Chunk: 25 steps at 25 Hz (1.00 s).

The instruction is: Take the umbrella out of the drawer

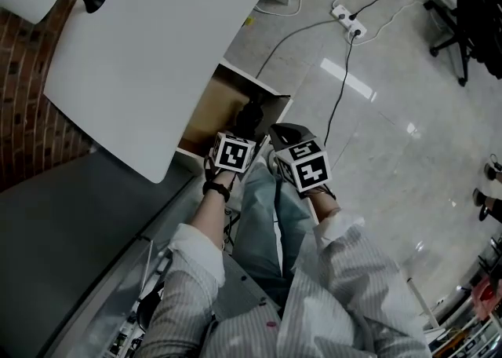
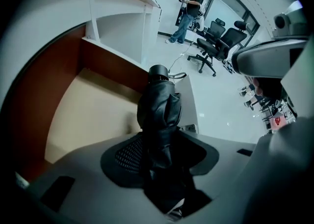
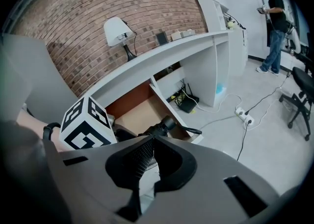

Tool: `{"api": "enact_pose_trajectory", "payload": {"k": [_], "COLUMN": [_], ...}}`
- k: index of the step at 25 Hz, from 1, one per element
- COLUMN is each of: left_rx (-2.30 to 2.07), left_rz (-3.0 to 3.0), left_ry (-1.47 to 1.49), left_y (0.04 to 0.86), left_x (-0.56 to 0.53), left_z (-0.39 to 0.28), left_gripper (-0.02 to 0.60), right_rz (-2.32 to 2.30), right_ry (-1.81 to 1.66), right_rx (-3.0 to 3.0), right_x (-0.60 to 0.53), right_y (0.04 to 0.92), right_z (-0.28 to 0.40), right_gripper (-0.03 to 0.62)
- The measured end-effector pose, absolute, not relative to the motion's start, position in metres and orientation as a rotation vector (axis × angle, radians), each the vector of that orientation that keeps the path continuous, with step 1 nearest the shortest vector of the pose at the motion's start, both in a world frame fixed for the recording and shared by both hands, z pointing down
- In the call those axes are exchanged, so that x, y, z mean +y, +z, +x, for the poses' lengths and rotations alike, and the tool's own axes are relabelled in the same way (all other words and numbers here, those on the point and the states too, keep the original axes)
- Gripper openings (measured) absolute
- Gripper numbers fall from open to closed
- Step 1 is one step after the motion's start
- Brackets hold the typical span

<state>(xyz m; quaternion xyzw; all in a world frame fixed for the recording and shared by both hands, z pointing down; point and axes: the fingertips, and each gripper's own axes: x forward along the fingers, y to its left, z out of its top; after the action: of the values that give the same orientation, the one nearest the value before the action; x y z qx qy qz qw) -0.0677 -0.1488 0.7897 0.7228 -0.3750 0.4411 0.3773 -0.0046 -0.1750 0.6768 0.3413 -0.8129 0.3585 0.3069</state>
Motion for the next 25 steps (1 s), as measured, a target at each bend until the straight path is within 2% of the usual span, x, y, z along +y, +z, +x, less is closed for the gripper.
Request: {"api": "enact_pose_trajectory", "payload": {"k": [11,25], "left_rx": [-1.0,-1.146], "left_rz": [1.934,2.075], "left_ry": [1.027,0.766], "left_y": [0.715,0.566], "left_x": [-0.159,-0.18], "left_z": [-0.046,-0.026], "left_gripper": [0.21,0.21], "right_rz": [0.921,0.959], "right_ry": [0.897,0.789], "right_rx": [-2.17,-2.238], "right_x": [-0.181,-0.177], "right_y": [0.619,0.53], "right_z": [0.003,0.016], "right_gripper": [0.035,0.035]}}
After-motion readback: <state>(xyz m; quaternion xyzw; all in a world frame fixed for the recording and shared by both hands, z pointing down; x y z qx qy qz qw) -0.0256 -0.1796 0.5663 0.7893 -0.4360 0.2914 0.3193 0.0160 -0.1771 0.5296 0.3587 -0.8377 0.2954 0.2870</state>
